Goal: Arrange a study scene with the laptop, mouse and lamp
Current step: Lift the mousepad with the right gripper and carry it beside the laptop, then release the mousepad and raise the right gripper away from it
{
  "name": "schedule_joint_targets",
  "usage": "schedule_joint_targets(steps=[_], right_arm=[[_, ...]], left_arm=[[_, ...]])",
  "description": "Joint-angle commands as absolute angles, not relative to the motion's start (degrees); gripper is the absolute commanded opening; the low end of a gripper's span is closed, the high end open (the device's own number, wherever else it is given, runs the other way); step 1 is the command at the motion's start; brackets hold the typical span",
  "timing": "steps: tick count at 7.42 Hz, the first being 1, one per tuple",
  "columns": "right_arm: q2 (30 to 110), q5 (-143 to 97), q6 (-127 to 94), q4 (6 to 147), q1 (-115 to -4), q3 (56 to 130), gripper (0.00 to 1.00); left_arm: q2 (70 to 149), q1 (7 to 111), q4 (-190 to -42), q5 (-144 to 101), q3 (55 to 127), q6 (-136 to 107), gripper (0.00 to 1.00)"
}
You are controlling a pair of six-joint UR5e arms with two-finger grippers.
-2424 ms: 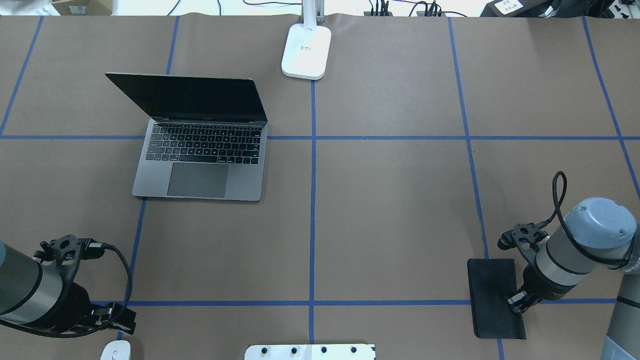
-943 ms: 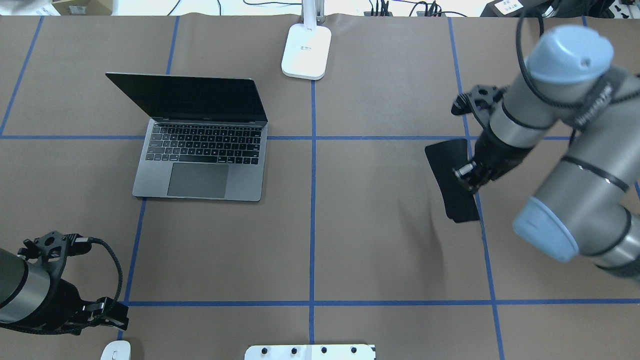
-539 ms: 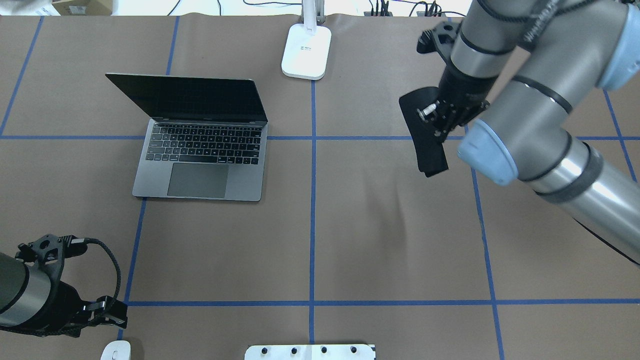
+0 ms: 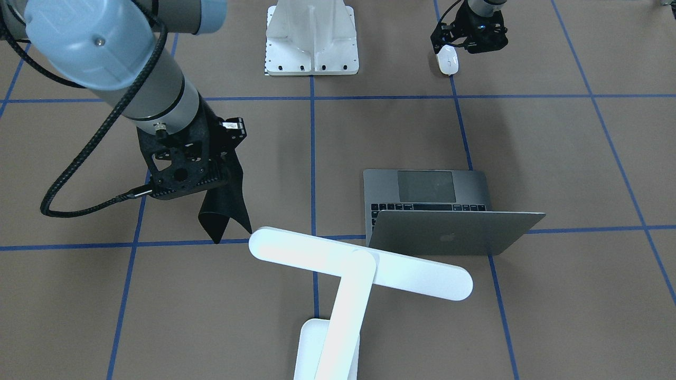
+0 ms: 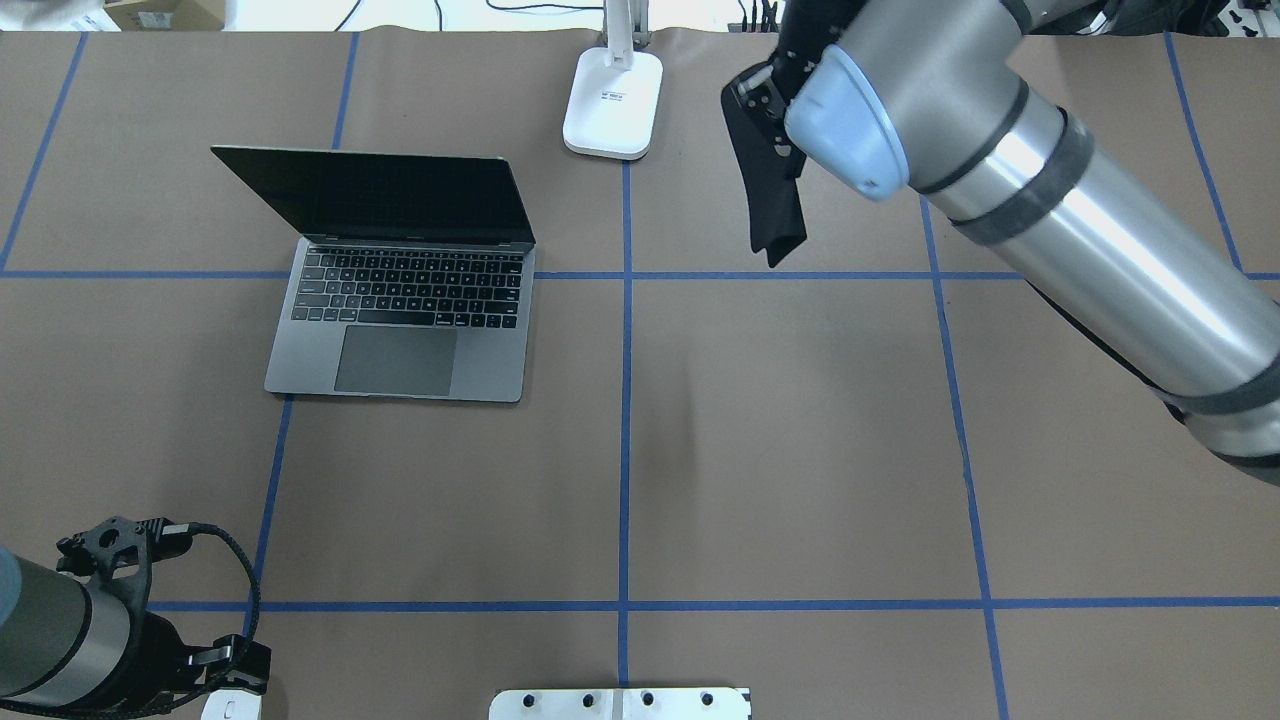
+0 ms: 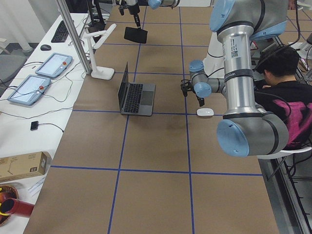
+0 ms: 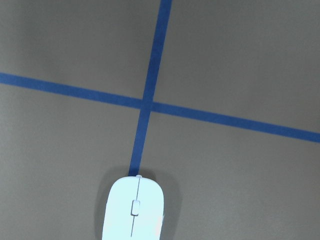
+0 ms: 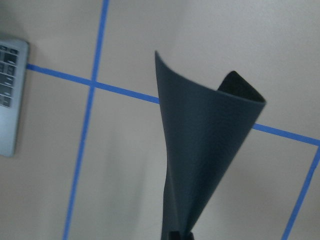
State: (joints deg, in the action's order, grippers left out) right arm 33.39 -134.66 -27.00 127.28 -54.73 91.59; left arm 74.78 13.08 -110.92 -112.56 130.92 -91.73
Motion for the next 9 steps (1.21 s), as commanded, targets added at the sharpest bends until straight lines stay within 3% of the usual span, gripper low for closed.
schedule_joint_targets(steps=[1,3,4,7,9], right_arm=[[28.31,-134.65,-27.07,133.57,-54.84,89.74,0.1],[27.6,-134.65,-27.07,135.96,-54.84,90.08,0.17],[27.95,-134.3,-26.81,135.62,-54.84,90.96,0.99],[29.0,-133.77,-26.72,135.26,-54.76,92.54,1.0],[35.13,-132.2,-24.09,129.07,-54.84,96.14,1.0]], left_arm=[[74.71,12.57,-110.92,-112.32,130.78,-91.15,0.89],[74.88,12.39,-110.92,-112.32,130.69,-91.05,0.88],[74.8,12.39,-110.92,-112.32,130.69,-91.05,0.87],[74.18,10.81,-110.92,-112.24,129.03,-88.87,0.87],[72.94,10.46,-111.36,-112.41,126.84,-84.02,0.87]])
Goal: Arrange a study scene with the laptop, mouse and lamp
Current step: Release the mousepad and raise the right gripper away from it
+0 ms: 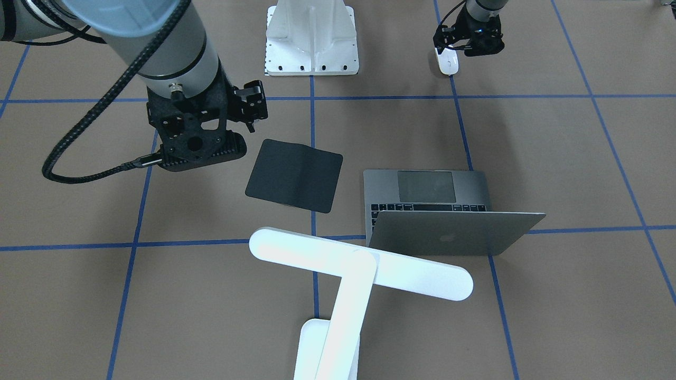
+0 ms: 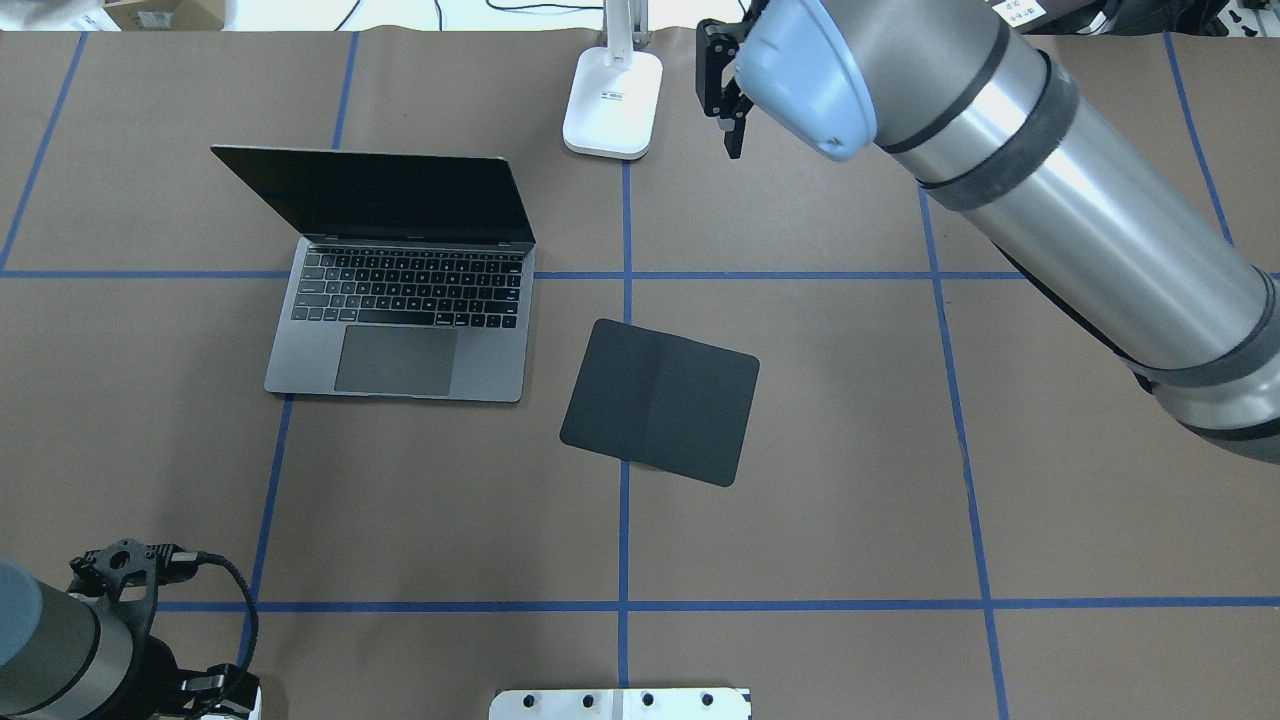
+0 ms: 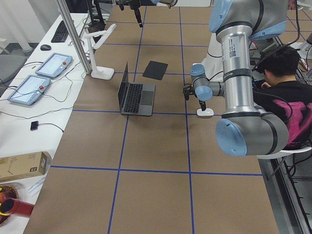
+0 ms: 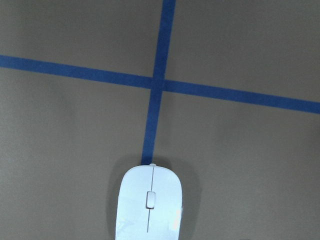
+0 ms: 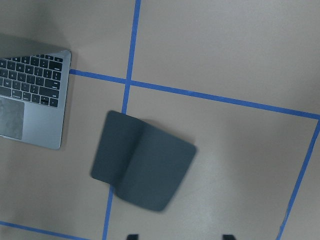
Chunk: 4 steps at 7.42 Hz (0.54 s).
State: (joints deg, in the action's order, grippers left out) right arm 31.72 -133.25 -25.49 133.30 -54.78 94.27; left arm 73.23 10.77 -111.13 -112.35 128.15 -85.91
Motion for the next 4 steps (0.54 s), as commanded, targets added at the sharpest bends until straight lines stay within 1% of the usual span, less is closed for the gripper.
schedule_joint_targets(steps=[1,2,4], right_arm=[[36.81,-132.19,-24.08,126.76,-54.84,96.94,1.0],[37.09,-132.1,-23.91,126.74,-54.84,97.38,1.0],[40.32,-131.49,-22.69,126.65,-54.84,100.7,1.0]], left_arm=[[72.95,10.46,-112.23,-112.41,126.04,-84.72,0.87],[72.95,10.2,-114.59,-112.59,124.64,-85.16,0.88],[73.04,9.32,-120.04,-113.11,121.39,-86.13,0.88]])
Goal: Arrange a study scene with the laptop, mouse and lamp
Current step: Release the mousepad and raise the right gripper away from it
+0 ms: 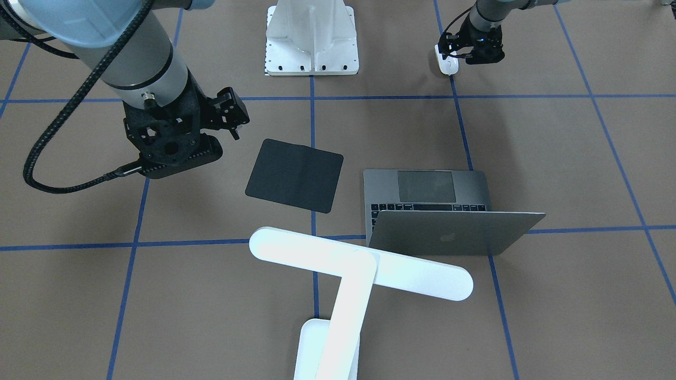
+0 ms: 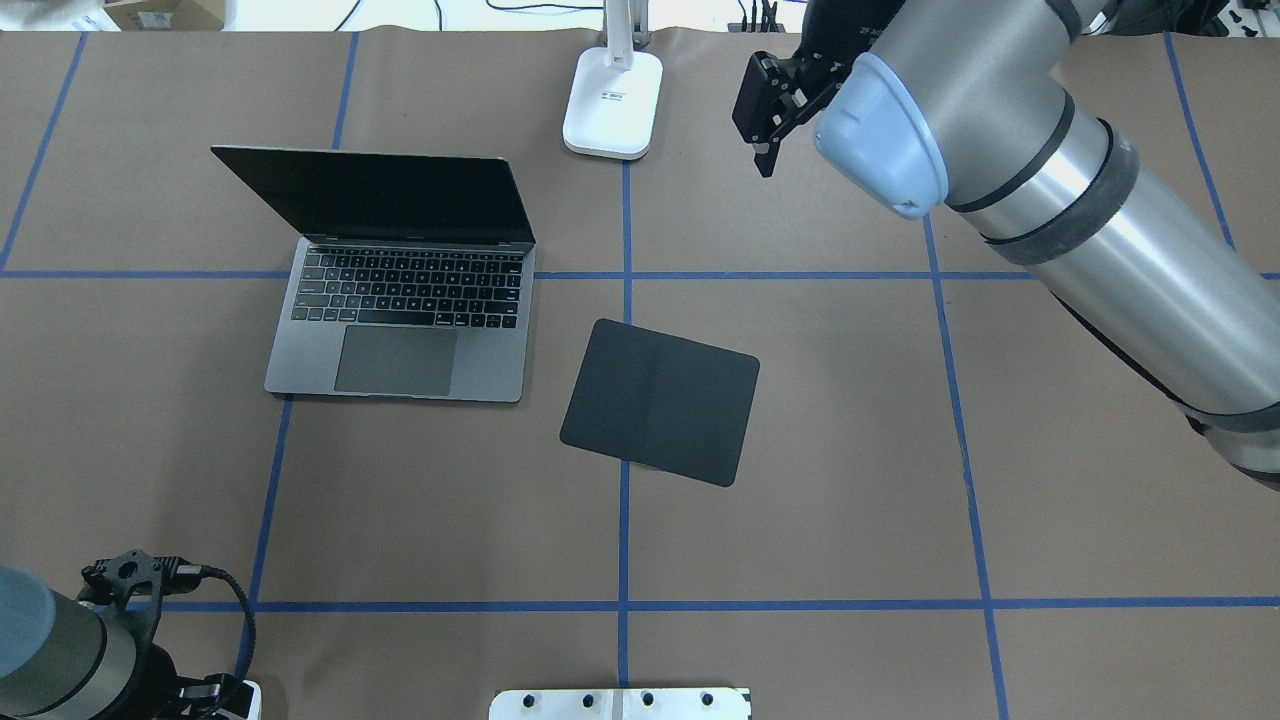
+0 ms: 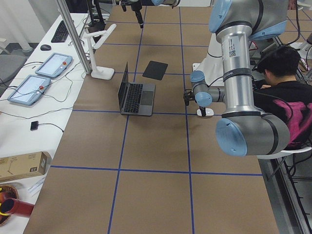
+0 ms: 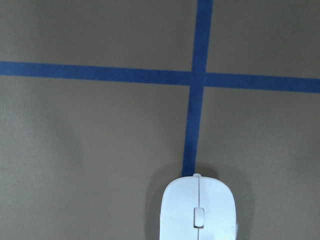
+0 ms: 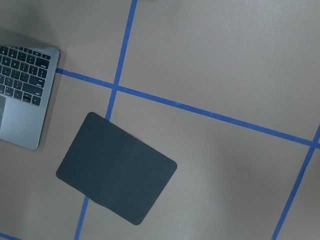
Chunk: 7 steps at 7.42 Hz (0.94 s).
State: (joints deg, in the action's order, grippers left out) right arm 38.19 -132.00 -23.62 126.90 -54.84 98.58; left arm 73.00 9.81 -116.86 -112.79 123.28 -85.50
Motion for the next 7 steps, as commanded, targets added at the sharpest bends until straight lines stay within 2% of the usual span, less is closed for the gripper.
schedule_joint_targets(steps=[1,3,7], right_arm=[[40.6,-130.44,-21.89,126.65,-54.84,101.16,1.0],[40.6,-129.82,-21.88,126.65,-54.84,101.25,1.0],[40.87,-128.06,-21.88,126.65,-54.84,101.25,1.0]], left_arm=[[73.47,8.1,-120.23,-113.2,121.64,-88.57,0.88],[74.27,7.65,-119.71,-114.34,124.35,-90.88,0.88],[74.35,6.94,-119.71,-114.26,121.64,-90.0,0.87]])
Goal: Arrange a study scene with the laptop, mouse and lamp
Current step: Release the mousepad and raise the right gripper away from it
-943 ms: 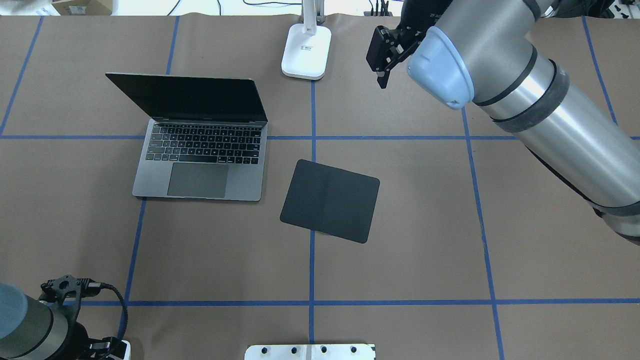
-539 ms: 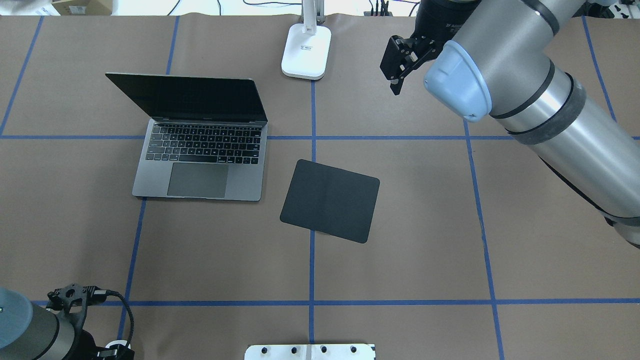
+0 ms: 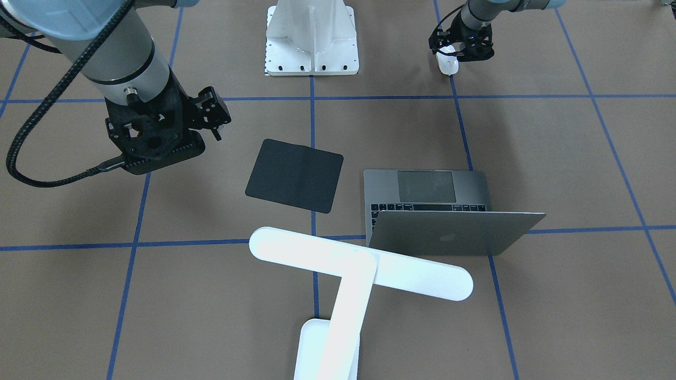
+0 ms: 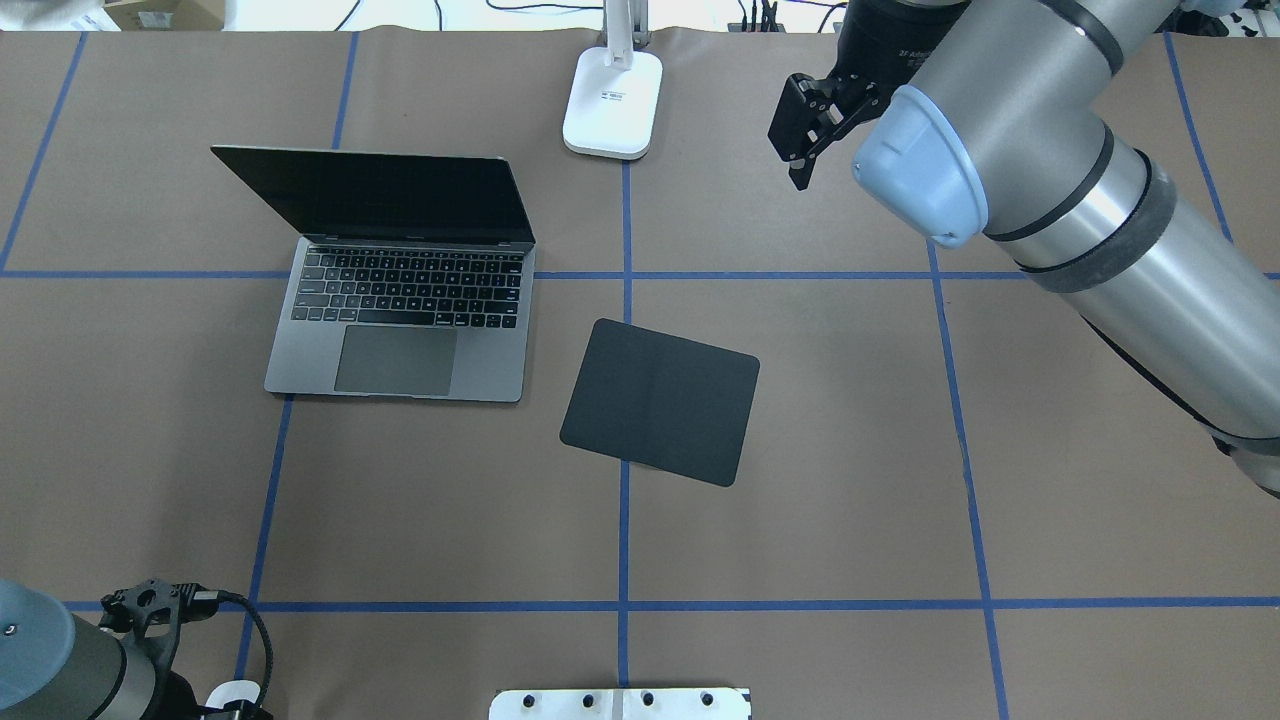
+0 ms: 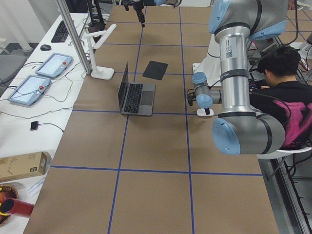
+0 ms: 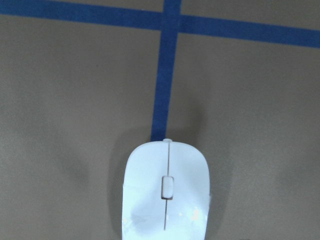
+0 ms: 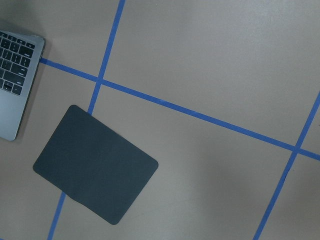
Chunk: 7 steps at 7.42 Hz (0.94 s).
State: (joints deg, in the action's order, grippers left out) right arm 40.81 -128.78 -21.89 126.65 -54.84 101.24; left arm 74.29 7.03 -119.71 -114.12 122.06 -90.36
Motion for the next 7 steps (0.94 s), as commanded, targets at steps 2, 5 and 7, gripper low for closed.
schedule_joint_targets(steps=[2,5,7], right_arm=[[40.87,-127.44,-21.88,126.65,-54.67,101.16,1.0],[40.61,-126.83,-21.62,126.56,-54.58,101.07,1.0],[40.69,-126.47,-21.62,125.78,-54.41,100.73,1.0]], left_arm=[[74.62,6.94,-120.23,-114.61,120.94,-89.65,0.86],[74.71,7.21,-120.41,-115.66,120.67,-85.78,0.86],[74.79,7.21,-120.41,-115.75,120.59,-85.69,0.83]])
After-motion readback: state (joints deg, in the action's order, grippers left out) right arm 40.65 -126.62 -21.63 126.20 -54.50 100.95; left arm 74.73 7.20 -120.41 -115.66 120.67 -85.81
